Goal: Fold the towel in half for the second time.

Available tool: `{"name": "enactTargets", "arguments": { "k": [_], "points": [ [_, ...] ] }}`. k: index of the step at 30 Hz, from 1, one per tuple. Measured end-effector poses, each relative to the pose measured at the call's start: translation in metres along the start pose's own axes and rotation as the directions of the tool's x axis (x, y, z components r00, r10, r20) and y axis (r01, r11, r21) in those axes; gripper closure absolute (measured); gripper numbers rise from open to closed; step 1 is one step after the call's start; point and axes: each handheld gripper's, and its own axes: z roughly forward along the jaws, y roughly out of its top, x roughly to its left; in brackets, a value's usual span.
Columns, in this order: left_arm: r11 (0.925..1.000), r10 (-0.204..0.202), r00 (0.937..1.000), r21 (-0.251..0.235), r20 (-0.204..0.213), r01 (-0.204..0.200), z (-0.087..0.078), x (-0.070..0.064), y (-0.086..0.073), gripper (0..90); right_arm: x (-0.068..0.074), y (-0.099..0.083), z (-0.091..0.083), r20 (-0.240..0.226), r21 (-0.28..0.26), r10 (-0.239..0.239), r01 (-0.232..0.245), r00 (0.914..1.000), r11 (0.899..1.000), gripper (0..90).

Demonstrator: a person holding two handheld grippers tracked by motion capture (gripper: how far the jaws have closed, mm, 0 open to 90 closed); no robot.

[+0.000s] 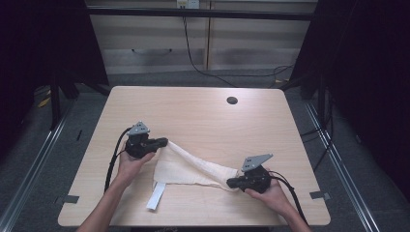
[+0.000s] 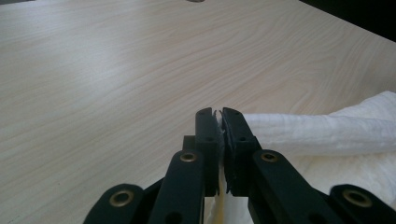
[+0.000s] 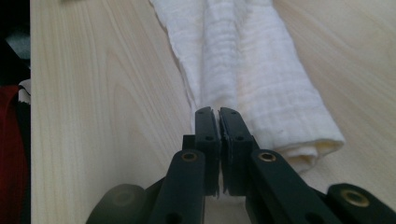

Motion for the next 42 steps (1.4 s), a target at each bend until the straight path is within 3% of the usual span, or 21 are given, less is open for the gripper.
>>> {"name": "enactTargets", "arguments": {
  "k": [5,7,9,12,15,16,18,19,27,34,42],
  "points": [
    [0.9998,0.004,0.9999,-0.018,0.013,-0.004,-0.003,-0.003,0.004,85.9,-0.004,0.000,0.003,0.008,0.015,0.026,-0.026,0.9996,1.000,87.6],
    [0.9993,0.012,0.9998,-0.036,0.019,-0.011,-0.005,-0.006,0.009,85.9,-0.010,0.002,0.003,0.052,0.022,0.044,-0.045,0.9977,0.999,87.8],
    [0.9991,0.012,0.9997,-0.041,0.023,-0.011,-0.005,-0.006,0.011,85.9,-0.016,0.002,0.002,0.063,0.012,0.075,-0.076,0.9952,0.997,87.9],
    [0.9989,0.021,0.9996,-0.042,0.018,-0.020,-0.001,-0.008,0.021,85.9,-0.023,0.004,0.001,0.105,0.013,0.099,-0.101,0.9894,0.995,87.9],
    [0.9976,0.058,0.9983,-0.039,0.009,-0.057,0.000,-0.010,0.034,85.9,-0.028,0.004,0.000,0.132,0.009,0.106,-0.108,0.9856,0.994,87.9],
    [0.9964,0.070,0.9975,-0.049,0.010,-0.069,-0.002,-0.011,0.041,85.9,-0.032,0.004,-0.001,0.150,0.009,0.127,-0.130,0.9805,0.992,87.9],
    [0.9958,0.076,0.9970,-0.053,0.014,-0.075,-0.002,-0.012,0.044,85.9,-0.035,0.004,-0.001,0.152,0.005,0.130,-0.132,0.9797,0.991,87.9],
    [0.9952,0.079,0.9965,-0.059,0.028,-0.078,-0.001,-0.014,0.045,85.9,-0.039,0.004,-0.002,0.170,-0.007,0.142,-0.143,0.9751,0.990,87.9],
    [0.9956,0.090,0.9941,-0.033,0.061,-0.088,-0.002,-0.022,0.020,85.9,-0.043,0.002,-0.004,0.182,-0.017,0.157,-0.156,0.9708,0.988,87.9],
    [0.9956,0.090,0.9921,-0.031,0.087,-0.088,-0.013,-0.025,0.010,85.8,-0.043,0.001,-0.003,0.177,-0.027,0.170,-0.168,0.9694,0.985,87.9],
    [0.9918,0.127,0.9862,-0.003,0.105,-0.128,-0.018,-0.040,0.001,85.8,-0.043,0.001,-0.003,0.183,-0.037,0.170,-0.166,0.9684,0.985,87.9]
  ]
}}
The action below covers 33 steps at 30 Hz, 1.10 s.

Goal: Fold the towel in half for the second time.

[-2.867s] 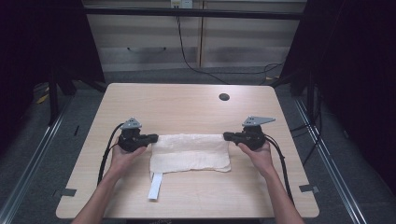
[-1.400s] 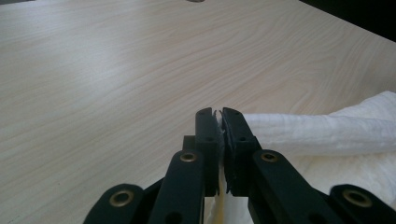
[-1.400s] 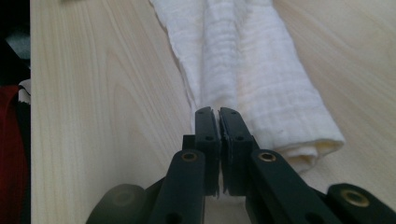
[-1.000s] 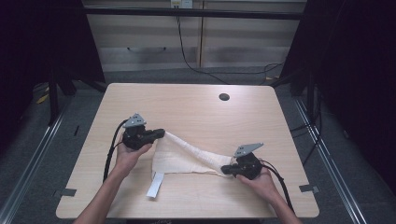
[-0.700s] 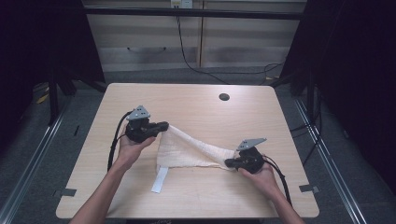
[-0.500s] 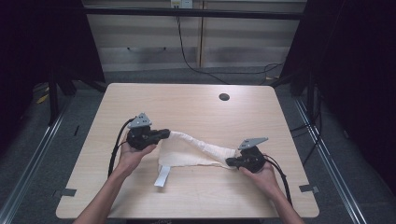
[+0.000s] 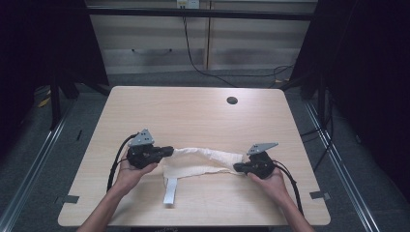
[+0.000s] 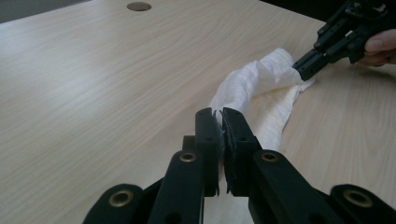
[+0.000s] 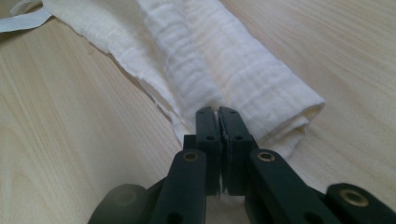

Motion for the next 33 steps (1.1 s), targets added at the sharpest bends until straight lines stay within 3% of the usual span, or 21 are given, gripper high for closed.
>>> {"name": "enactTargets", "arguments": {
  "k": [4,9,11,18,20,24,26,28,33],
  "points": [
    [0.9993,0.000,1.0000,0.037,0.009,0.000,-0.002,-0.005,-0.009,85.8,0.003,-0.001,0.000,0.017,-0.007,-0.012,0.012,0.9998,1.000,87.9],
    [0.9976,0.005,0.9987,0.069,0.050,-0.008,0.002,-0.014,-0.017,85.7,0.003,-0.003,0.000,0.023,-0.021,0.004,-0.004,0.9997,1.000,87.9],
    [0.9943,0.028,0.9969,0.101,0.074,-0.036,0.004,-0.021,-0.022,85.7,0.002,-0.003,0.000,0.020,-0.021,0.008,-0.007,0.9998,1.000,87.9],
    [0.9881,0.031,0.9964,0.148,0.079,-0.042,0.003,-0.026,-0.036,85.6,0.005,-0.004,0.000,0.037,-0.024,-0.001,0.002,0.9993,1.000,87.9],
    [0.9829,0.037,0.9947,0.176,0.096,-0.054,0.005,-0.030,-0.040,85.6,0.004,-0.004,0.000,0.027,-0.026,0.000,0.001,0.9996,1.000,87.9],
    [0.9713,0.053,0.9945,0.227,0.090,-0.072,0.014,-0.033,-0.051,85.6,0.003,-0.003,0.000,0.019,-0.028,-0.004,0.004,0.9998,1.000,87.9],
    [0.9729,0.043,0.9950,0.223,0.090,-0.062,0.014,-0.033,-0.052,85.6,0.003,-0.003,-0.001,0.026,-0.019,-0.008,0.009,0.9996,1.000,87.9],
    [0.9685,0.088,0.9943,0.228,0.060,-0.100,0.012,-0.035,-0.053,85.6,0.003,-0.003,-0.003,0.049,-0.005,-0.023,0.023,0.9986,1.000,87.8],
    [0.9693,0.089,0.9949,0.226,0.048,-0.097,0.012,-0.034,-0.054,85.7,0.004,-0.010,-0.015,0.089,0.008,-0.039,0.039,0.9953,0.999,87.7]
  ]
}}
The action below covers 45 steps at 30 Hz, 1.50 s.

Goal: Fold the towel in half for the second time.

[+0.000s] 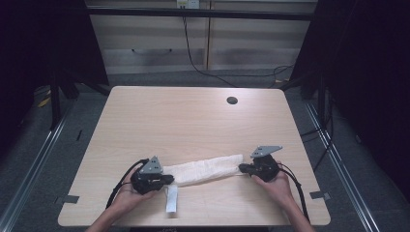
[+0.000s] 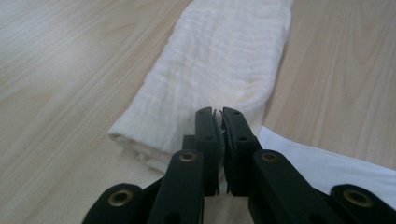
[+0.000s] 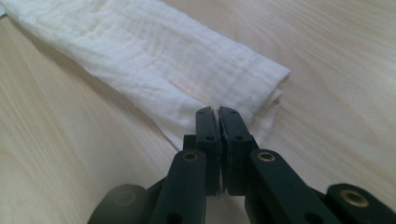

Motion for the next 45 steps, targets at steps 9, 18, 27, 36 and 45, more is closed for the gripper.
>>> {"name": "enactTargets", "arguments": {
  "k": [9,18,27,36,45],
  "points": [
    [0.9995,-0.015,0.9991,-0.028,-0.041,0.014,0.005,0.022,0.001,85.8,0.013,-0.008,-0.003,0.003,-0.008,-0.022,0.022,0.9998,1.000,88.0],
    [0.9942,-0.095,0.9855,-0.063,-0.140,0.087,0.014,0.051,0.008,85.6,0.003,0.014,0.019,0.072,-0.013,-0.019,0.020,0.9972,1.000,87.8],
    [0.9875,-0.133,0.9878,-0.095,-0.080,0.126,0.001,0.045,0.001,69.8,0.001,0.013,0.017,0.026,-0.038,-0.027,0.028,0.9993,0.999,81.6],
    [0.9719,-0.165,0.9846,-0.179,-0.057,0.153,-0.031,0.041,0.005,48.2,0.001,0.015,-0.013,-0.063,-0.128,0.020,-0.028,0.9978,0.991,68.4],
    [0.9525,-0.244,0.9652,-0.210,-0.093,0.221,-0.067,0.044,-0.005,35.8,-0.004,0.003,-0.059,-0.025,-0.228,0.107,-0.110,0.9939,0.967,56.1]
  ]
}}
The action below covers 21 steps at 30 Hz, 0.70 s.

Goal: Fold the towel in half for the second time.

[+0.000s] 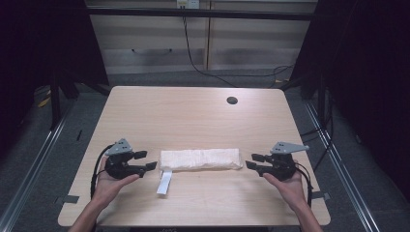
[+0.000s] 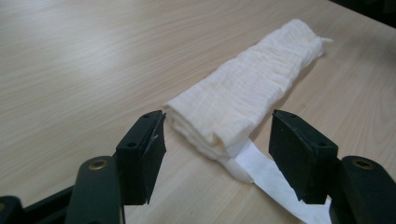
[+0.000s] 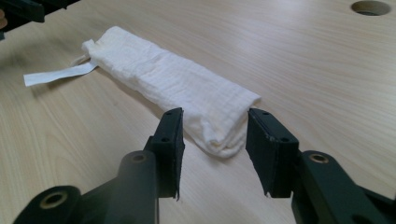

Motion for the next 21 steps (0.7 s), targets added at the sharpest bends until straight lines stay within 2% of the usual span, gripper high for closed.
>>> {"name": "enactTargets", "arguments": {
  "k": [1,7,8,9,12,15,16,18,21],
  "points": [
    [0.9992,-0.039,0.9989,-0.007,-0.025,0.039,-0.007,0.002,-0.005,35.6,-0.001,-0.002,-0.005,0.011,-0.008,0.007,-0.007,0.9999,1.000,54.7],
    [0.9982,-0.055,0.9975,0.019,-0.043,0.056,-0.020,0.004,-0.016,31.5,-0.006,-0.020,-0.028,0.074,-0.042,0.069,-0.066,0.9949,0.997,49.5],
    [0.9974,-0.064,0.9957,0.029,-0.067,0.066,-0.024,0.002,-0.021,31.5,-0.006,-0.023,-0.031,0.089,-0.045,0.070,-0.066,0.9935,0.997,48.6],
    [0.9972,-0.063,0.9954,0.036,-0.072,0.066,-0.025,0.001,-0.024,31.6,-0.006,-0.026,-0.034,0.098,-0.046,0.076,-0.072,0.9922,0.996,47.3],
    [0.9967,-0.067,0.9958,0.041,-0.063,0.070,-0.028,0.000,-0.031,29.5,-0.007,-0.035,-0.043,0.129,-0.062,0.097,-0.090,0.9868,0.994,45.5],
    [0.9936,-0.111,0.9881,0.010,-0.107,0.113,-0.033,0.007,-0.044,26.8,-0.012,-0.045,-0.049,0.155,-0.090,0.129,-0.116,0.9794,0.989,43.9],
    [0.9936,-0.111,0.9881,0.010,-0.107,0.113,-0.033,0.007,-0.044,26.6,-0.014,-0.048,-0.050,0.157,-0.093,0.140,-0.126,0.9777,0.988,42.7],
    [0.9890,-0.146,0.9809,0.004,-0.128,0.148,-0.032,0.012,-0.047,26.3,-0.015,-0.050,-0.050,0.162,-0.091,0.148,-0.135,0.9755,0.987,41.5],
    [0.9848,-0.170,0.9772,0.014,-0.127,0.173,-0.029,0.019,-0.055,24.3,-0.021,-0.055,-0.048,0.176,-0.082,0.165,-0.152,0.9705,0.985,39.7]
  ]
}}
